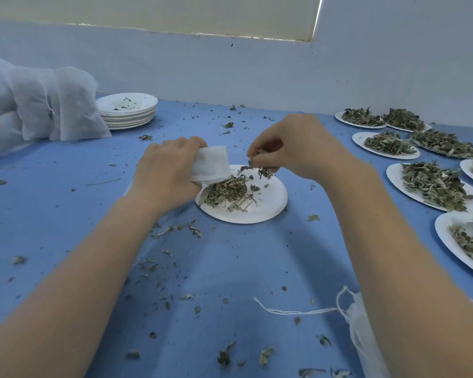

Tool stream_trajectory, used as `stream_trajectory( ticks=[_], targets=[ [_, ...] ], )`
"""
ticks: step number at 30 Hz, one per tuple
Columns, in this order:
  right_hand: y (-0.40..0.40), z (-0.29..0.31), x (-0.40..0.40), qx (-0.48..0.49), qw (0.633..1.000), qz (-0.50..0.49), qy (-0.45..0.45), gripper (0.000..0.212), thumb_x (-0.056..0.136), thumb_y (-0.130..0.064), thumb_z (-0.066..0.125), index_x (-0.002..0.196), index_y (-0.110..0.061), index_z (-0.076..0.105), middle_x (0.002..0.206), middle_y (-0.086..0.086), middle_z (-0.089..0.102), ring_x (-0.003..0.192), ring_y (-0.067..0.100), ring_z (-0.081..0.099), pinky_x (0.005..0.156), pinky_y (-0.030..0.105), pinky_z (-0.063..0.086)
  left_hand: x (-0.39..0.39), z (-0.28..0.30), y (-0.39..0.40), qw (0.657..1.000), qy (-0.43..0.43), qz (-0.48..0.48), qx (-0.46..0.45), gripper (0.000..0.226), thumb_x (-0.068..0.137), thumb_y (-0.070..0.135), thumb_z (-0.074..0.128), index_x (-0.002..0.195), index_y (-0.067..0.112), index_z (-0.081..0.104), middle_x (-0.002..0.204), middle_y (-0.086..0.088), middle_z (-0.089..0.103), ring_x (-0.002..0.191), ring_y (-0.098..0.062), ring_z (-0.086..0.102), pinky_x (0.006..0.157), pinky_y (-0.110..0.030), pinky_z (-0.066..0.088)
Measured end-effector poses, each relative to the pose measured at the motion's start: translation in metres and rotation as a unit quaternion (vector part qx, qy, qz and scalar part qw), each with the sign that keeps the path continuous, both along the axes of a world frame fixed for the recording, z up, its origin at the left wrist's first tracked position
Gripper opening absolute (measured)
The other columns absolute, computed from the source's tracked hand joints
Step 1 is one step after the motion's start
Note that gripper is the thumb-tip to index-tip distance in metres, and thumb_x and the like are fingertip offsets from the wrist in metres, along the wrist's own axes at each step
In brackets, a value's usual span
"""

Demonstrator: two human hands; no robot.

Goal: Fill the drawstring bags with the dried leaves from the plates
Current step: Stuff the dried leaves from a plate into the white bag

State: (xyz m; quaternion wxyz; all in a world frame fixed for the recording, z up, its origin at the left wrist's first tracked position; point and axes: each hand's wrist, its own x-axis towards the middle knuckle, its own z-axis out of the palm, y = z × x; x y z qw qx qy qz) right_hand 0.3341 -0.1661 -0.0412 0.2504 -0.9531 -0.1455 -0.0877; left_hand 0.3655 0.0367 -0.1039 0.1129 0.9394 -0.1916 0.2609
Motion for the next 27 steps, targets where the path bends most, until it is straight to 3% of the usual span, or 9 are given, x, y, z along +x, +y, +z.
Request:
stream_trajectory(
  ticks=[3,6,9,12,15,18,23,27],
  targets=[
    [0.012,0.001,-0.002,-0.021,0.999,0.026,-0.020,0.011,0.077,-0.017,0.073,0.087,-0.021,0.075,0.059,-0.010,0.059,0.060,0.008,0.060,0.059,0.010,0.043,-0.002,-0.001,-0.005,1.000,-0.011,-0.012,0.000,0.052,0.071,0.018,0.070,0.121,0.010,0.053,0.108,-0.012,0.061,0.098,-0.034,0.054,0.082,-0.037,0.030],
    [0.021,-0.005,0.000,-0.026,0.998,0.038,-0.044,0.017,0.078,-0.012,0.068,0.090,-0.022,0.075,0.060,-0.008,0.060,0.059,0.002,0.055,0.058,0.011,0.042,-0.005,-0.001,-0.011,0.999,-0.012,-0.025,-0.036,0.050,0.071,0.022,0.070,0.118,0.009,0.055,0.099,-0.010,0.061,0.090,-0.034,0.054,0.072,-0.035,0.031],
    [0.025,-0.013,0.001,0.097,0.993,0.027,-0.066,0.019,0.079,-0.009,0.068,0.091,-0.021,0.076,0.066,-0.007,0.067,0.062,-0.004,0.059,0.060,0.003,0.040,-0.008,-0.001,-0.015,0.993,0.017,-0.028,-0.117,0.047,0.070,0.025,0.069,0.113,0.013,0.055,0.089,-0.003,0.055,0.082,-0.029,0.052,0.064,-0.033,0.035],
    [0.025,-0.015,-0.001,0.194,0.978,0.032,-0.062,0.022,0.080,-0.006,0.067,0.089,-0.024,0.075,0.072,-0.003,0.072,0.071,0.005,0.067,0.063,0.006,0.045,-0.007,-0.001,-0.016,0.979,0.048,-0.031,-0.198,0.044,0.070,0.029,0.073,0.109,0.022,0.056,0.090,0.005,0.055,0.082,-0.019,0.049,0.067,-0.030,0.037],
    [0.021,-0.011,-0.002,0.149,0.987,0.027,-0.057,0.023,0.077,-0.007,0.067,0.086,-0.026,0.075,0.063,-0.006,0.069,0.065,0.009,0.064,0.067,0.020,0.051,-0.005,0.000,-0.014,0.970,0.048,-0.031,-0.235,0.043,0.066,0.032,0.074,0.105,0.026,0.057,0.086,0.006,0.055,0.079,-0.017,0.048,0.066,-0.028,0.035],
    [0.012,-0.003,-0.003,0.120,0.991,0.049,-0.039,0.019,0.076,-0.007,0.071,0.082,-0.025,0.073,0.053,-0.014,0.062,0.056,0.000,0.057,0.064,0.014,0.047,-0.004,0.000,-0.011,0.974,0.043,-0.026,-0.222,0.044,0.066,0.031,0.075,0.106,0.026,0.057,0.086,0.007,0.053,0.080,-0.018,0.047,0.067,-0.029,0.037],
    [0.008,0.000,-0.004,0.084,0.993,0.076,-0.022,0.024,0.078,-0.003,0.069,0.082,-0.026,0.071,0.068,-0.005,0.067,0.059,0.000,0.058,0.068,0.011,0.047,-0.005,0.000,-0.009,0.982,0.037,-0.040,-0.183,0.048,0.066,0.028,0.073,0.112,0.023,0.058,0.093,0.005,0.056,0.086,-0.021,0.051,0.073,-0.034,0.043],
    [0.017,-0.008,-0.002,0.077,0.993,0.077,-0.040,0.026,0.077,-0.003,0.068,0.082,-0.028,0.071,0.077,0.001,0.072,0.072,0.012,0.064,0.072,0.024,0.052,-0.006,0.000,-0.013,0.981,0.040,-0.057,-0.182,0.048,0.067,0.033,0.070,0.112,0.021,0.059,0.093,0.001,0.059,0.084,-0.022,0.052,0.073,-0.034,0.044]
  ],
)
